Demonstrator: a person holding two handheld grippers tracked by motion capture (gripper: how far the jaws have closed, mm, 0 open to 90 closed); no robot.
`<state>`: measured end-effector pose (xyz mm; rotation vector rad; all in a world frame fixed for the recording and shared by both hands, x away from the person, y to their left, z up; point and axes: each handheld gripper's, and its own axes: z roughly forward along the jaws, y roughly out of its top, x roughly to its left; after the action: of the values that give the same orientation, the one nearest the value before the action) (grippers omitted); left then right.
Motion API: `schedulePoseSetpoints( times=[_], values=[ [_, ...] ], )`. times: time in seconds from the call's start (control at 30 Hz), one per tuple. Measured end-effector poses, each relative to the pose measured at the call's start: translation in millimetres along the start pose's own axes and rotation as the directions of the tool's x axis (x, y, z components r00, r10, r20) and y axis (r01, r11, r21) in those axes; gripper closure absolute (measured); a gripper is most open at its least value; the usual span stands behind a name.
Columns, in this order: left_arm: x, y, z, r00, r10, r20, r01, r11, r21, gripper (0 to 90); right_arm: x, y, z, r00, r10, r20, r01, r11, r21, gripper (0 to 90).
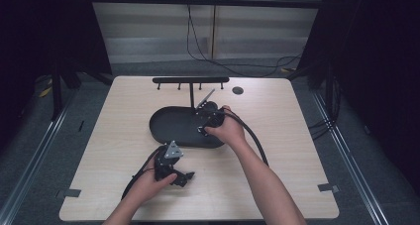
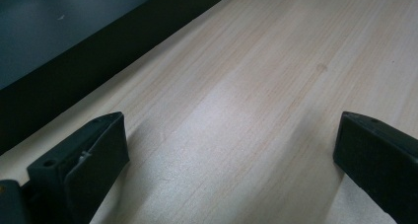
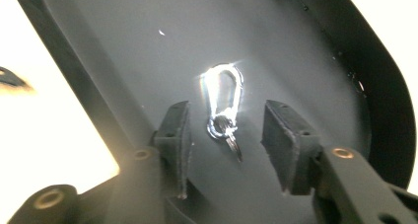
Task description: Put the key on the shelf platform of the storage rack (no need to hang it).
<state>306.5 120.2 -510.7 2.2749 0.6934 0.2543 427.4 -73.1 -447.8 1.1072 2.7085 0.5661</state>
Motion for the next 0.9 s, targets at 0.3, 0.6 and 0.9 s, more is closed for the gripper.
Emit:
schedulePoseSetpoints(
  times=[0.3,0.6,0.9],
  values=[
    [0.0,0.0,0.0,1.0,0.0,0.0,0.0,1.0,0.0,0.0,2.8,-1.4,-4.9,0.9999,-0.002,-0.013,0.002,1.0,0.0,35.6],
    [-0.3,0.2,0.0,1.0,0.001,-0.003,-0.001,1.0,0.003,0.0,2.5,-8.4,-17.9,0.9999,0.012,-0.011,-0.012,1.0,-0.02,31.4],
    [-0.3,0.3,-0.1,1.0,0.001,0.0,-0.001,1.0,0.003,0.0,7.3,-17.8,-27.9,1.0,-0.002,-0.008,0.002,1.0,-0.028,30.5]
  ],
)
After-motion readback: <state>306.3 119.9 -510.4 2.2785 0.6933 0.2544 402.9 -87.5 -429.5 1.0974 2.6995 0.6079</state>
